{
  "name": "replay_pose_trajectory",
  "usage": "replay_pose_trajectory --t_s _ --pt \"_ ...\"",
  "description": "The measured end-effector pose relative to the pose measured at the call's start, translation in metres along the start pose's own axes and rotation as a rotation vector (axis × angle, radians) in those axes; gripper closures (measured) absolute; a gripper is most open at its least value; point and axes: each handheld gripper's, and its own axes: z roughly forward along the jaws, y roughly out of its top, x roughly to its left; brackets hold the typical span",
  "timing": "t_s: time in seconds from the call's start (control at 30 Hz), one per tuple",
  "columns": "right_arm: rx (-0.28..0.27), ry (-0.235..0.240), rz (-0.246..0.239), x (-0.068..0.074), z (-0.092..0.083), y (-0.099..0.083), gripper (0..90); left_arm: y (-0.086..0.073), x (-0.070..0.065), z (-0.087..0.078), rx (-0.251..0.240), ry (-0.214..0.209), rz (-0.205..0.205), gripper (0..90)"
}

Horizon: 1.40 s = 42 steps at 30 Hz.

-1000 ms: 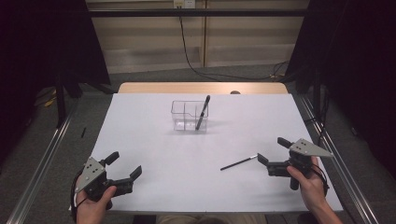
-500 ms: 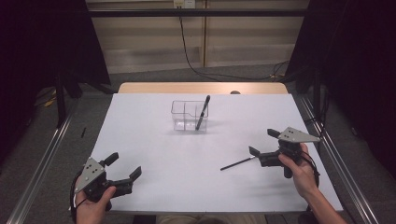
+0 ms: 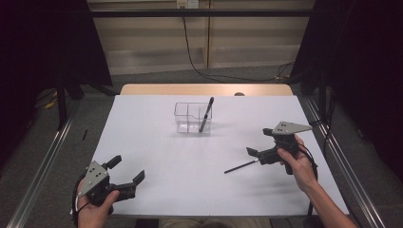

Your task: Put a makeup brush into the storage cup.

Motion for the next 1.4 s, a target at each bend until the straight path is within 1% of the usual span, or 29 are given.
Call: replay_pose_trajectory --t_s 0.07,0.1,0.13,0.2,0.3,0.37,0.47,0.53,0.57,0.63,0.7,0.77,0.8,0.83,0.87,0.97,1.03,1.07,1.17,1.2,1.23,1.33,1.4 --pt "0.006 -0.008 -0.001 -0.001 0.002 0.001 0.1 0.0 0.001 0.0 0.001 0.006 0.0 4.5" --pt "0.013 -0.012 -0.014 -0.002 0.003 0.001 0.6 0.0 0.001 0.0 0.0 0.005 -0.002 4.5" --pt "0.03 -0.015 -0.028 -0.003 0.004 0.001 0.5 -0.001 0.002 0.0 0.001 0.005 -0.005 4.5" --pt "0.083 -0.005 -0.048 -0.004 0.007 0.002 0.8 -0.001 0.003 0.0 0.004 0.009 0.0 4.5" --pt "0.137 0.006 -0.071 -0.005 0.01 0.004 1.8 -0.001 0.003 0.0 0.006 0.004 -0.005 4.5" --pt "0.187 0.047 -0.077 -0.006 0.014 0.006 2.0 -0.001 0.004 0.001 0.005 0.005 -0.01 4.5" --pt "0.236 0.093 -0.087 -0.007 0.019 0.008 2.6 -0.001 0.005 0.001 0.006 0.005 -0.008 4.5" --pt "0.287 0.126 -0.109 -0.008 0.024 0.01 2.6 -0.001 0.005 0.002 0.009 0.006 -0.005 4.5" --pt "0.305 0.14 -0.112 -0.009 0.026 0.011 2.6 -0.001 0.005 0.002 0.008 0.003 -0.005 4.5" --pt "0.335 0.167 -0.122 -0.009 0.029 0.012 2.9 -0.001 0.005 0.002 0.007 0.003 -0.006 4.4" --pt "0.364 0.176 -0.133 -0.01 0.032 0.014 3.7 -0.001 0.005 0.002 0.006 0.002 -0.007 4.5" --pt "0.392 0.206 -0.157 -0.011 0.033 0.014 2.8 -0.001 0.006 0.002 0.004 0.004 -0.014 4.5" --pt "0.409 0.228 -0.16 -0.011 0.034 0.015 2.5 -0.001 0.006 0.002 0.003 0.005 -0.012 4.5" --pt "0.413 0.234 -0.165 -0.012 0.035 0.016 2.6 -0.001 0.006 0.001 0.003 0.007 -0.01 4.5" --pt "0.428 0.242 -0.175 -0.012 0.036 0.017 2.8 -0.001 0.007 0.001 0.004 0.007 -0.01 4.5" --pt "0.468 0.24 -0.195 -0.013 0.038 0.019 3.5 -0.001 0.006 0.002 0.006 0.007 -0.015 4.5" --pt "0.496 0.247 -0.207 -0.014 0.04 0.02 3.8 -0.001 0.007 0.002 0.007 0.008 -0.01 4.5" --pt "0.518 0.26 -0.209 -0.013 0.042 0.02 4.5 -0.001 0.007 0.002 0.007 0.008 -0.009 4.5" --pt "0.581 0.264 -0.229 -0.013 0.047 0.018 5.0 -0.001 0.007 0.002 0.006 0.009 -0.005 4.5" --pt "0.598 0.263 -0.245 -0.013 0.049 0.017 7.3 -0.001 0.007 0.002 0.006 0.009 -0.008 4.5" --pt "0.607 0.261 -0.251 -0.013 0.049 0.017 9.5 -0.001 0.007 0.002 0.006 0.011 -0.007 4.5" --pt "0.657 0.273 -0.258 -0.014 0.052 0.014 16.4 -0.001 0.008 0.002 0.006 0.013 -0.011 4.5" --pt "0.683 0.269 -0.261 -0.015 0.054 0.013 20.6 -0.001 0.008 0.002 0.005 0.015 -0.012 4.5"
